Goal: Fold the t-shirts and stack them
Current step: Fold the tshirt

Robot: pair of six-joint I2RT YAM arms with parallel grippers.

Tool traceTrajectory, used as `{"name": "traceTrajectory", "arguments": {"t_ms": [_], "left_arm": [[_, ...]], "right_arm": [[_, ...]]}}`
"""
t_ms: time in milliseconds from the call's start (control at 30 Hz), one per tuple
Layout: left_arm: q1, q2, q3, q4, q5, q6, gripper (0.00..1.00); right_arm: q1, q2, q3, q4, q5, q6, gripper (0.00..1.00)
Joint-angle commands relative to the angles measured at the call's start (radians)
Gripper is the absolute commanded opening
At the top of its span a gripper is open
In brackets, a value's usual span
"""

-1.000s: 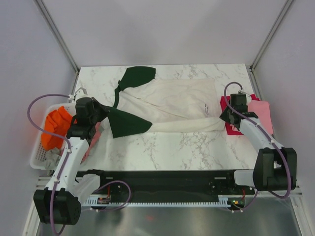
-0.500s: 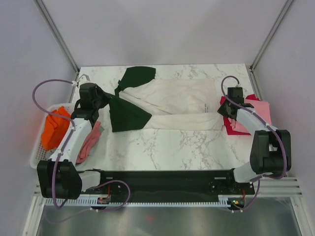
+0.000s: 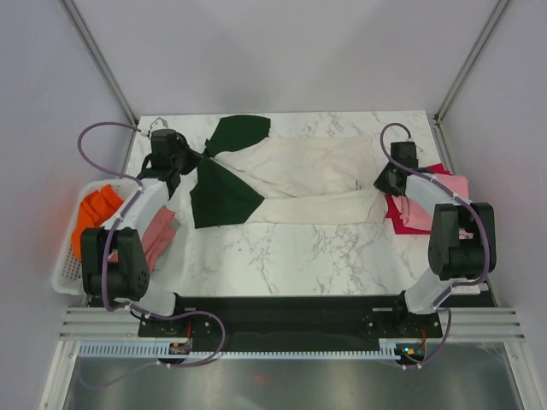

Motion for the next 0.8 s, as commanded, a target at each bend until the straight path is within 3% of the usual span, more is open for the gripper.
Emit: {"name": "traceTrajectory", "arguments": {"t_ms": [0,300,400,433,467,500,533,600,667,767], "left_arm": [[0.002,0.063,0.068,0.130,0.041,0.010,0.02],[0.003,0.152,0.079,0.256,0.032,0.010,0.02],[0.003,0.216,0.114,0.245,0.038,0.013,0.02],[0.003,0.235,0.135,0.247,0.045,0.010,0.06],[0.003,0.256,0.149,0.247,0.073,0.008,0.18],[0.003,0.287,0.161,0.247,0.100,0.005,0.27],[0.002,0.297,0.183,0.244,0.127,-0.007,0.50],[-0.007,0.282,0.186,0.233,0.132,-0.018,0.68],[-0.020,0.252,0.174,0.210,0.109,0.010,0.97],[-0.038,0.154,0.139,0.135,0.083,0.041,1.00]], "right_arm": [[-0.001,0.040,0.065,0.032,0.034,0.021,0.00],[-0.001,0.092,0.088,0.043,0.043,0.036,0.01],[-0.001,0.103,0.090,0.046,0.045,0.034,0.09],[-0.001,0.103,0.088,0.046,0.045,0.034,0.17],[-0.001,0.100,0.082,0.046,0.037,0.034,0.31],[0.000,0.074,0.071,0.046,0.028,0.039,0.31],[0.003,0.049,0.033,0.051,0.029,0.042,0.45],[0.022,-0.056,-0.017,0.069,0.063,0.063,0.73],[0.037,-0.130,-0.100,0.092,0.054,0.067,0.79],[0.061,-0.253,-0.198,0.101,0.060,0.097,0.78]]}}
